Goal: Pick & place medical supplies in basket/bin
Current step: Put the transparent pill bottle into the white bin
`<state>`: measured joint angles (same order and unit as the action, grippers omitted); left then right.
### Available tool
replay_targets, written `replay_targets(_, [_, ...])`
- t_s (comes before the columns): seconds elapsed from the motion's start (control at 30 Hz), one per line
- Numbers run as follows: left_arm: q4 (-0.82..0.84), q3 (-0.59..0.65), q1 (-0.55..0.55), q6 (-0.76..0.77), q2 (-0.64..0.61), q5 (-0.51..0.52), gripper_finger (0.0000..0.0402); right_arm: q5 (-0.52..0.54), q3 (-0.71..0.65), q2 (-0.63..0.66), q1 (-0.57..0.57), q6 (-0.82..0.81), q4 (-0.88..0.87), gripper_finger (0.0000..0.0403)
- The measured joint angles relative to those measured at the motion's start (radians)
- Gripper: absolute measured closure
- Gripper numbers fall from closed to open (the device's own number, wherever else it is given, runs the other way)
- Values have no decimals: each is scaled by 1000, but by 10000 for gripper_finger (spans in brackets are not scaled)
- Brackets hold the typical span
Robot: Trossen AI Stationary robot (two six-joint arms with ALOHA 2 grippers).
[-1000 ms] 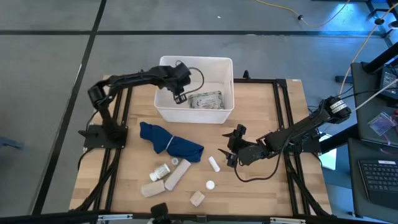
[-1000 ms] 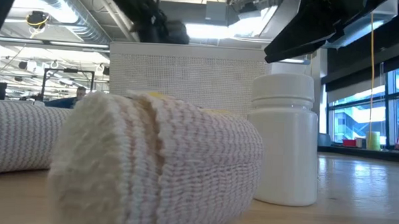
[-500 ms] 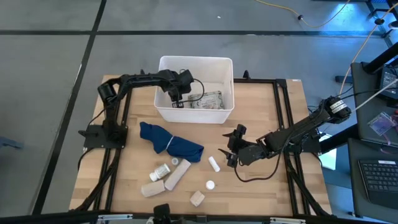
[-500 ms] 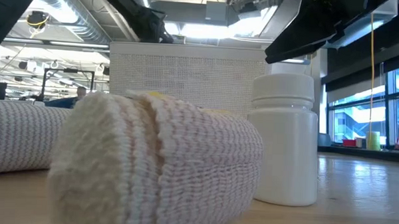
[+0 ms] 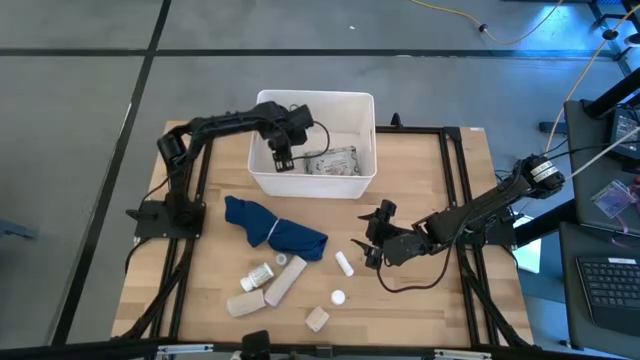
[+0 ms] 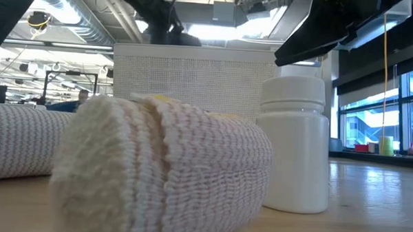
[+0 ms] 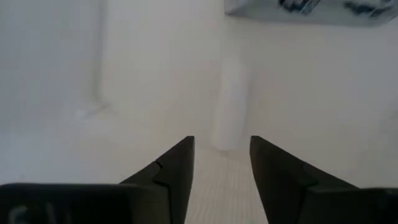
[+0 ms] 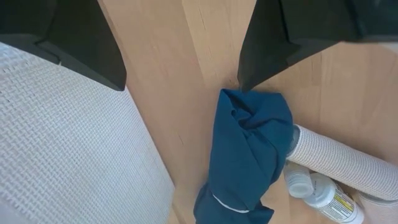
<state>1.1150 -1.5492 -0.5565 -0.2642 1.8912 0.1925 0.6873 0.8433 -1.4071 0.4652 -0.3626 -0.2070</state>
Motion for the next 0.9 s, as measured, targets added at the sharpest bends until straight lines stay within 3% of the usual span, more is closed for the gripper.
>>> replay_targets(0.6, [412, -493, 86, 45, -7, -4, 269, -10, 0, 0, 0, -25, -9, 96])
replay_targets(0.9, [457, -537, 247, 127, -138, -12, 289, -12, 0, 0, 0, -108, -63, 96])
